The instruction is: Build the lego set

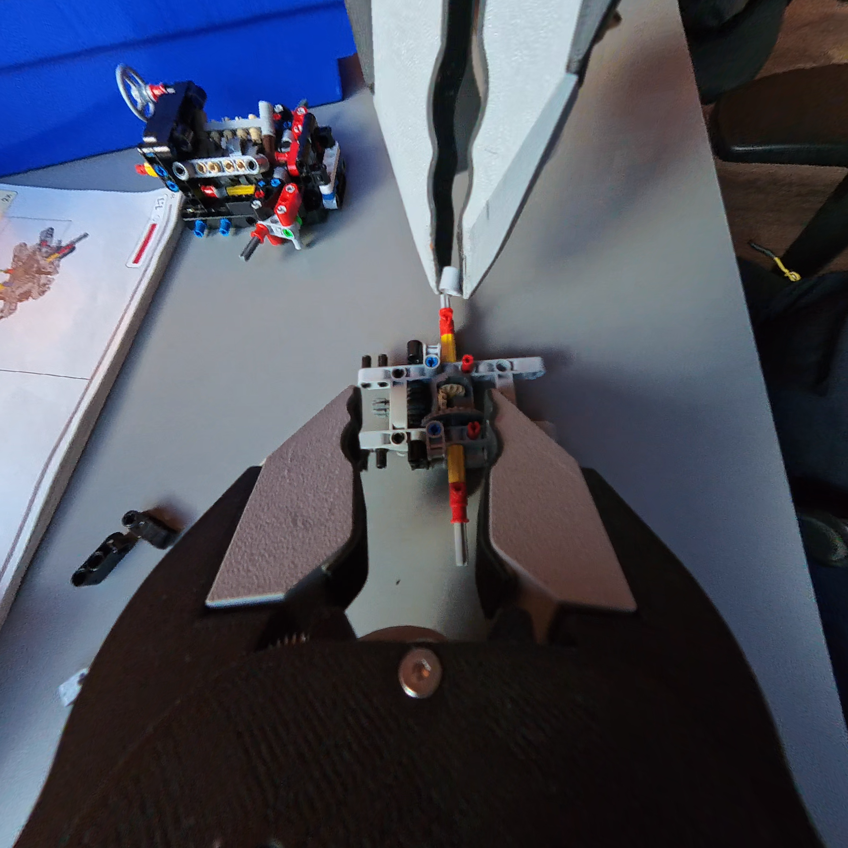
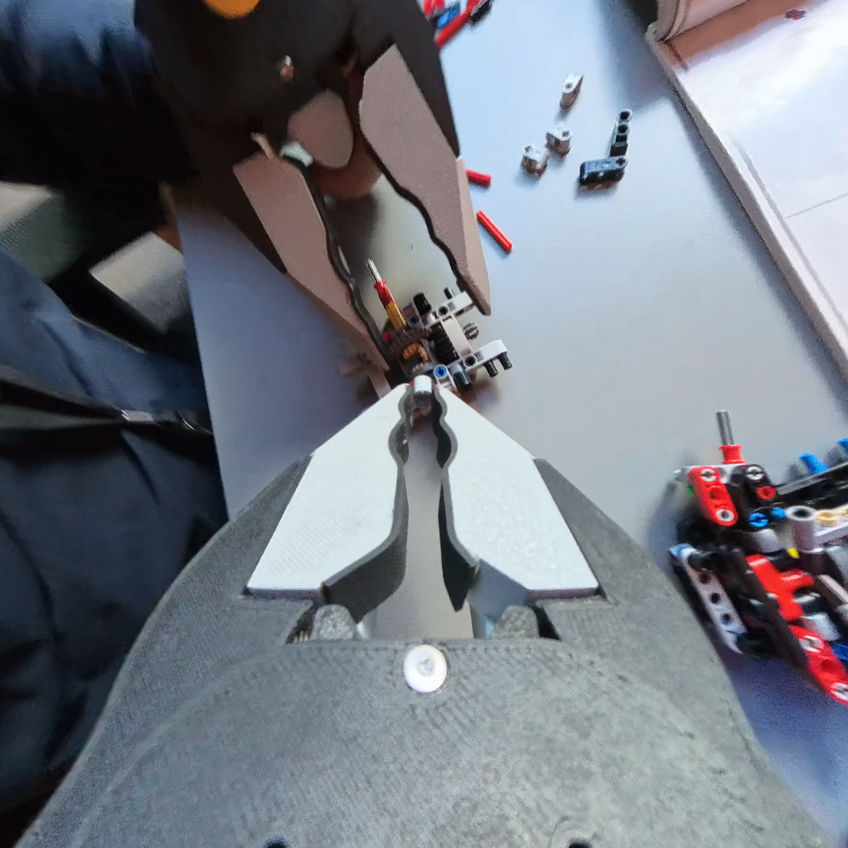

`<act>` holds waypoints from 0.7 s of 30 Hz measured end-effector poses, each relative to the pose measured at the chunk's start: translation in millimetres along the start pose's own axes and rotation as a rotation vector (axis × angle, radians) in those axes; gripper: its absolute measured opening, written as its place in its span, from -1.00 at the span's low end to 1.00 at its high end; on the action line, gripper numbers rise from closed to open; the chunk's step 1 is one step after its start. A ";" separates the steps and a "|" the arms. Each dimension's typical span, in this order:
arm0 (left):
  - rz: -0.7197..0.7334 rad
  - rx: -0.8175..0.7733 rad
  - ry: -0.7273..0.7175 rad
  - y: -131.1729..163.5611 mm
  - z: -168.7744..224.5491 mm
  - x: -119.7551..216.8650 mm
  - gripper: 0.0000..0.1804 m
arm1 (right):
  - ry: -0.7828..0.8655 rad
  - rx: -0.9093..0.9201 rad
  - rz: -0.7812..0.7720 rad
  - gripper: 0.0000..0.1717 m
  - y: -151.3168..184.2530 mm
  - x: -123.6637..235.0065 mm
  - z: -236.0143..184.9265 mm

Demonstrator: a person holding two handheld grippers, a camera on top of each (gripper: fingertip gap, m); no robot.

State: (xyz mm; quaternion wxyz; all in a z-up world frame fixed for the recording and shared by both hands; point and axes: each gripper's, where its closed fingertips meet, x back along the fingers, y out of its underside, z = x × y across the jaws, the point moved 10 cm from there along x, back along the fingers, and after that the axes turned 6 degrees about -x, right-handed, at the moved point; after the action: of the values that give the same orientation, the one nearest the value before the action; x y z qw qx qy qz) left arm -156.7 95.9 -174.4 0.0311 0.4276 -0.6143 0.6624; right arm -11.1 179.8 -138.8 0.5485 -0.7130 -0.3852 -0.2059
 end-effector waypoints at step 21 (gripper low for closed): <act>0.117 -0.106 -0.268 -3.4 -15.2 11.8 -0.71 | -0.281 -0.050 0.516 -0.95 2.6 -1.6 56.8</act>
State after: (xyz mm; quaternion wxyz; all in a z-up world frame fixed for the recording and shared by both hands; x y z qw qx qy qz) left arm -170.2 103.8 -162.8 -0.0672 0.4735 -0.6710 0.5666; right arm -17.4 232.5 -159.3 0.5061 -0.8223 -0.2581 0.0318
